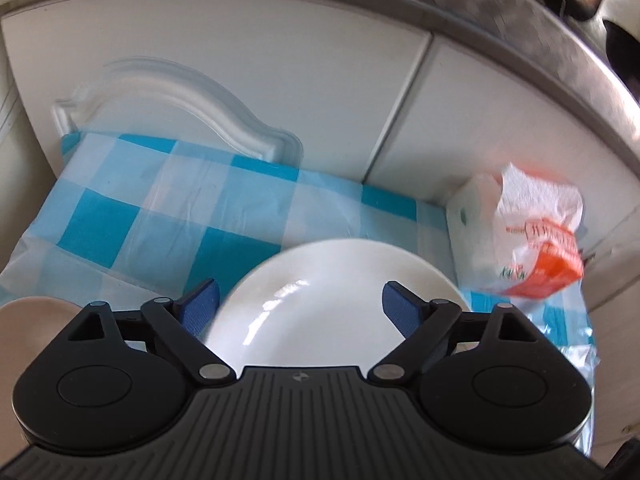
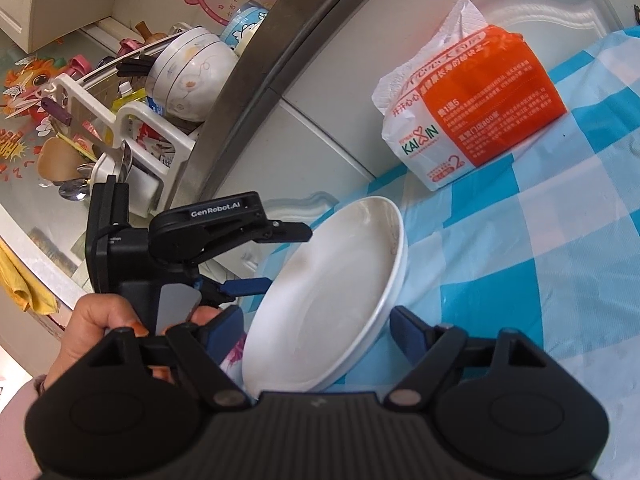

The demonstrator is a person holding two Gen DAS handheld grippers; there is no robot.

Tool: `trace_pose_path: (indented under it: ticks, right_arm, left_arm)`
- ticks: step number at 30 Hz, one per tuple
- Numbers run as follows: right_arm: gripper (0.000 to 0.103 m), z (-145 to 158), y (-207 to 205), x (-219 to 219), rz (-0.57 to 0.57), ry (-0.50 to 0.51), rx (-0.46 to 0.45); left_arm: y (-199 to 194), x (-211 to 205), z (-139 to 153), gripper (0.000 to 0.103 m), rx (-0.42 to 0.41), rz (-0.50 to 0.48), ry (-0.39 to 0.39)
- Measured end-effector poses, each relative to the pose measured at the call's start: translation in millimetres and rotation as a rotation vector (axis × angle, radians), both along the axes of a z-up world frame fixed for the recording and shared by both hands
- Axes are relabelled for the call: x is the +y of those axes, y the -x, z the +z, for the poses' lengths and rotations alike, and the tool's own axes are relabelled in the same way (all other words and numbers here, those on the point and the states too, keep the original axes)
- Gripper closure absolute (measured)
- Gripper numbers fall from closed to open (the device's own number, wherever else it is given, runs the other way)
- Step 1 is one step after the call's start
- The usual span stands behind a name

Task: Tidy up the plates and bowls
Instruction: 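Carry the grey-flower plate with the right gripper over the plate stack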

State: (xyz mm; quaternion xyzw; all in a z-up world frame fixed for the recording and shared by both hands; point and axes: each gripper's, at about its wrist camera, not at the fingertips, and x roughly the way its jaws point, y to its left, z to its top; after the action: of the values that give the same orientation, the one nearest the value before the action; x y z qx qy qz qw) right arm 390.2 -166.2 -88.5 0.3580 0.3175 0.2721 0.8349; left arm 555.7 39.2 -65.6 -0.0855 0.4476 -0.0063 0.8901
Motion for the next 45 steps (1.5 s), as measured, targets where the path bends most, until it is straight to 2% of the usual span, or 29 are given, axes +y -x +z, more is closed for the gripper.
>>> trace_pose_path:
  ticks: [4, 8, 14, 17, 20, 22, 25, 27, 36, 45]
  right_arm:
    - [0.019, 1.3, -0.5, -1.3, -0.02, -0.01, 0.014]
    - [0.01, 4.1, 4.7, -6.0, -0.05, 0.001, 0.018]
    - [0.008, 4.5, 21.1, -33.1, -0.127, -0.032, 0.061]
    - [0.007, 8.5, 36.5, -49.7, -0.178, -0.004, 0.064]
    - [0.007, 13.9, 55.4, -66.2, -0.21, 0.03, 0.051]
    - [0.007, 15.7, 68.8, -78.4, -0.236, 0.032, 0.055]
    - [0.007, 17.8, 86.3, -93.6, -0.266, 0.036, 0.073]
    - [0.007, 19.9, 98.1, -99.7, -0.277, 0.048, 0.069]
    - [0.008, 28.0, 153.0, -107.5, -0.288, 0.133, 0.043]
    - [0.008, 31.9, 200.0, -102.3, -0.282, 0.196, 0.023]
  left_arm:
    - [5.8, 0.2, -1.1, 0.0, -0.004, -0.009, 0.023]
    - [13.3, -6.3, 0.6, 0.0, 0.011, -0.017, 0.076]
    - [31.8, -33.2, 1.9, 0.0, 0.032, -0.047, 0.112]
    - [46.1, -51.2, 3.3, 0.0, 0.053, -0.079, 0.151]
    - [65.5, -72.4, 5.4, 0.006, 0.05, -0.122, 0.141]
    - [77.7, -84.0, 4.0, 0.016, 0.056, -0.134, 0.138]
    - [98.5, -93.2, 2.0, 0.025, 0.059, -0.142, 0.163]
    - [114.6, -101.3, 0.4, 0.027, 0.052, -0.149, 0.165]
    - [181.4, -114.0, -6.6, 0.03, 0.02, -0.135, 0.223]
    - [247.3, -116.3, -9.2, 0.033, -0.01, -0.155, 0.209]
